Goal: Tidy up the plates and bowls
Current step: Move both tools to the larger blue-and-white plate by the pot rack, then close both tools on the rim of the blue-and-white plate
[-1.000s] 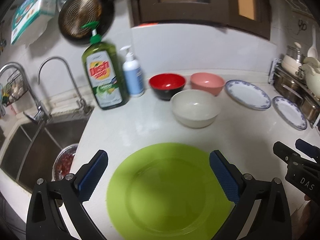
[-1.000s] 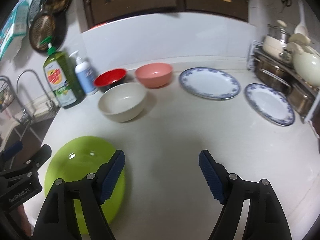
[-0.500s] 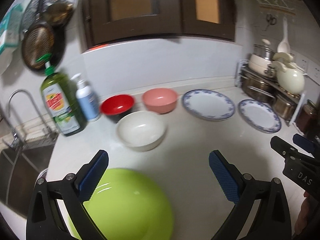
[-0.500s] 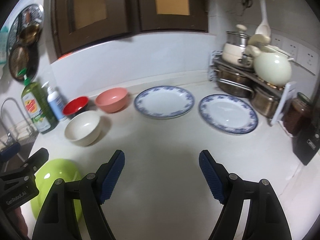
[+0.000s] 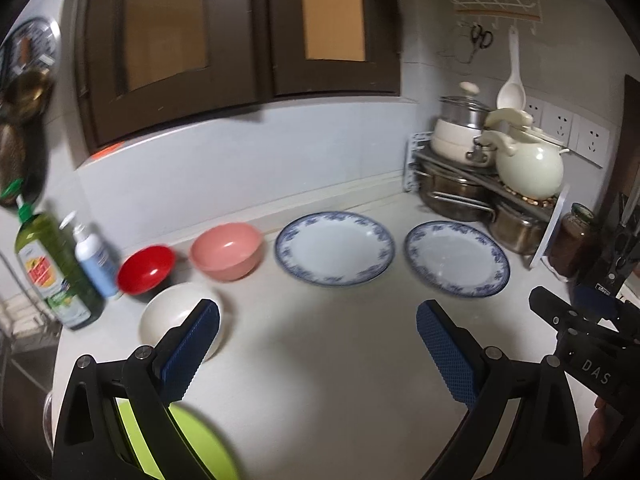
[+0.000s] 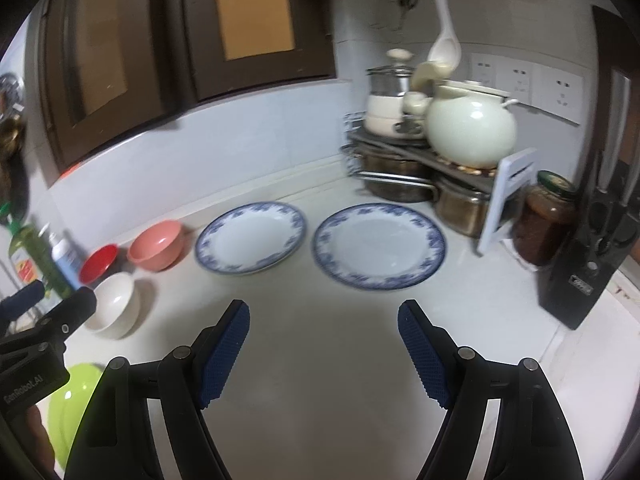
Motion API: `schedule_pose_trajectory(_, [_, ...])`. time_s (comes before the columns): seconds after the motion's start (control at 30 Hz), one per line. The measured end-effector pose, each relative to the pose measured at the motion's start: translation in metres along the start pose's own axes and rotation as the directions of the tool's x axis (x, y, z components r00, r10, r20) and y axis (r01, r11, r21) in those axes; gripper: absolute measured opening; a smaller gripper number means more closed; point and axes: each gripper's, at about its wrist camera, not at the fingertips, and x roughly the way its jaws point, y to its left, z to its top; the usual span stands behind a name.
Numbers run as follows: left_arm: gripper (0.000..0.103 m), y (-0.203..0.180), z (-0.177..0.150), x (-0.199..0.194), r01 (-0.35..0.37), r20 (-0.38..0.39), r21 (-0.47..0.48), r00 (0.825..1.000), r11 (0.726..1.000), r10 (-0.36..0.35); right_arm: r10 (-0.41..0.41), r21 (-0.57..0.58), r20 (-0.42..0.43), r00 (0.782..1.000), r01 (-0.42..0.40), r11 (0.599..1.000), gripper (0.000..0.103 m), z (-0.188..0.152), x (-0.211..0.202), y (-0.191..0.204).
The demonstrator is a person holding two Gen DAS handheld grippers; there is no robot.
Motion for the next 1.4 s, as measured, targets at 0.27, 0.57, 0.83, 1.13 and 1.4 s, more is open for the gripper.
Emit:
schedule_pose_trajectory(0.27, [0.101, -0.043, 0.03, 0.041, 0.082, -0.033, 0.033, 0.996, 0.996, -0.081, -0.056, 0.051, 0.018, 0.998, 0.056, 0.997, 0.077, 0.024, 0.021, -0.039])
schedule_pose_trajectory(0.57, [0.099, -0.076, 0.053, 0.097, 0.141, -0.074, 0.116, 0.988, 0.983, -0.133, -0.125, 0.115, -0.011, 0.992, 0.126, 0.985, 0.077, 0.039, 0.057, -0.07])
schedule_pose_trajectory(0.83, [0.097, -0.096, 0.073, 0.153, 0.239, -0.129, 0.217, 0.968, 0.947, -0.215, -0.155, 0.18, -0.054, 0.986, 0.162, 0.97, 0.077, 0.052, 0.101, -0.092])
schedule_pose_trajectory(1.13, [0.088, -0.121, 0.081, 0.228, 0.337, -0.199, 0.242, 0.935, 0.91, -0.293, -0.17, 0.267, -0.113, 0.979, 0.195, 0.944, 0.077, 0.054, 0.163, -0.115])
schedule_pose_trajectory(1.4, [0.071, -0.145, 0.08, 0.28, 0.348, -0.234, 0.315, 0.93, 0.883, -0.283, -0.189, 0.342, -0.186, 0.964, 0.244, 0.907, 0.077, 0.044, 0.212, -0.135])
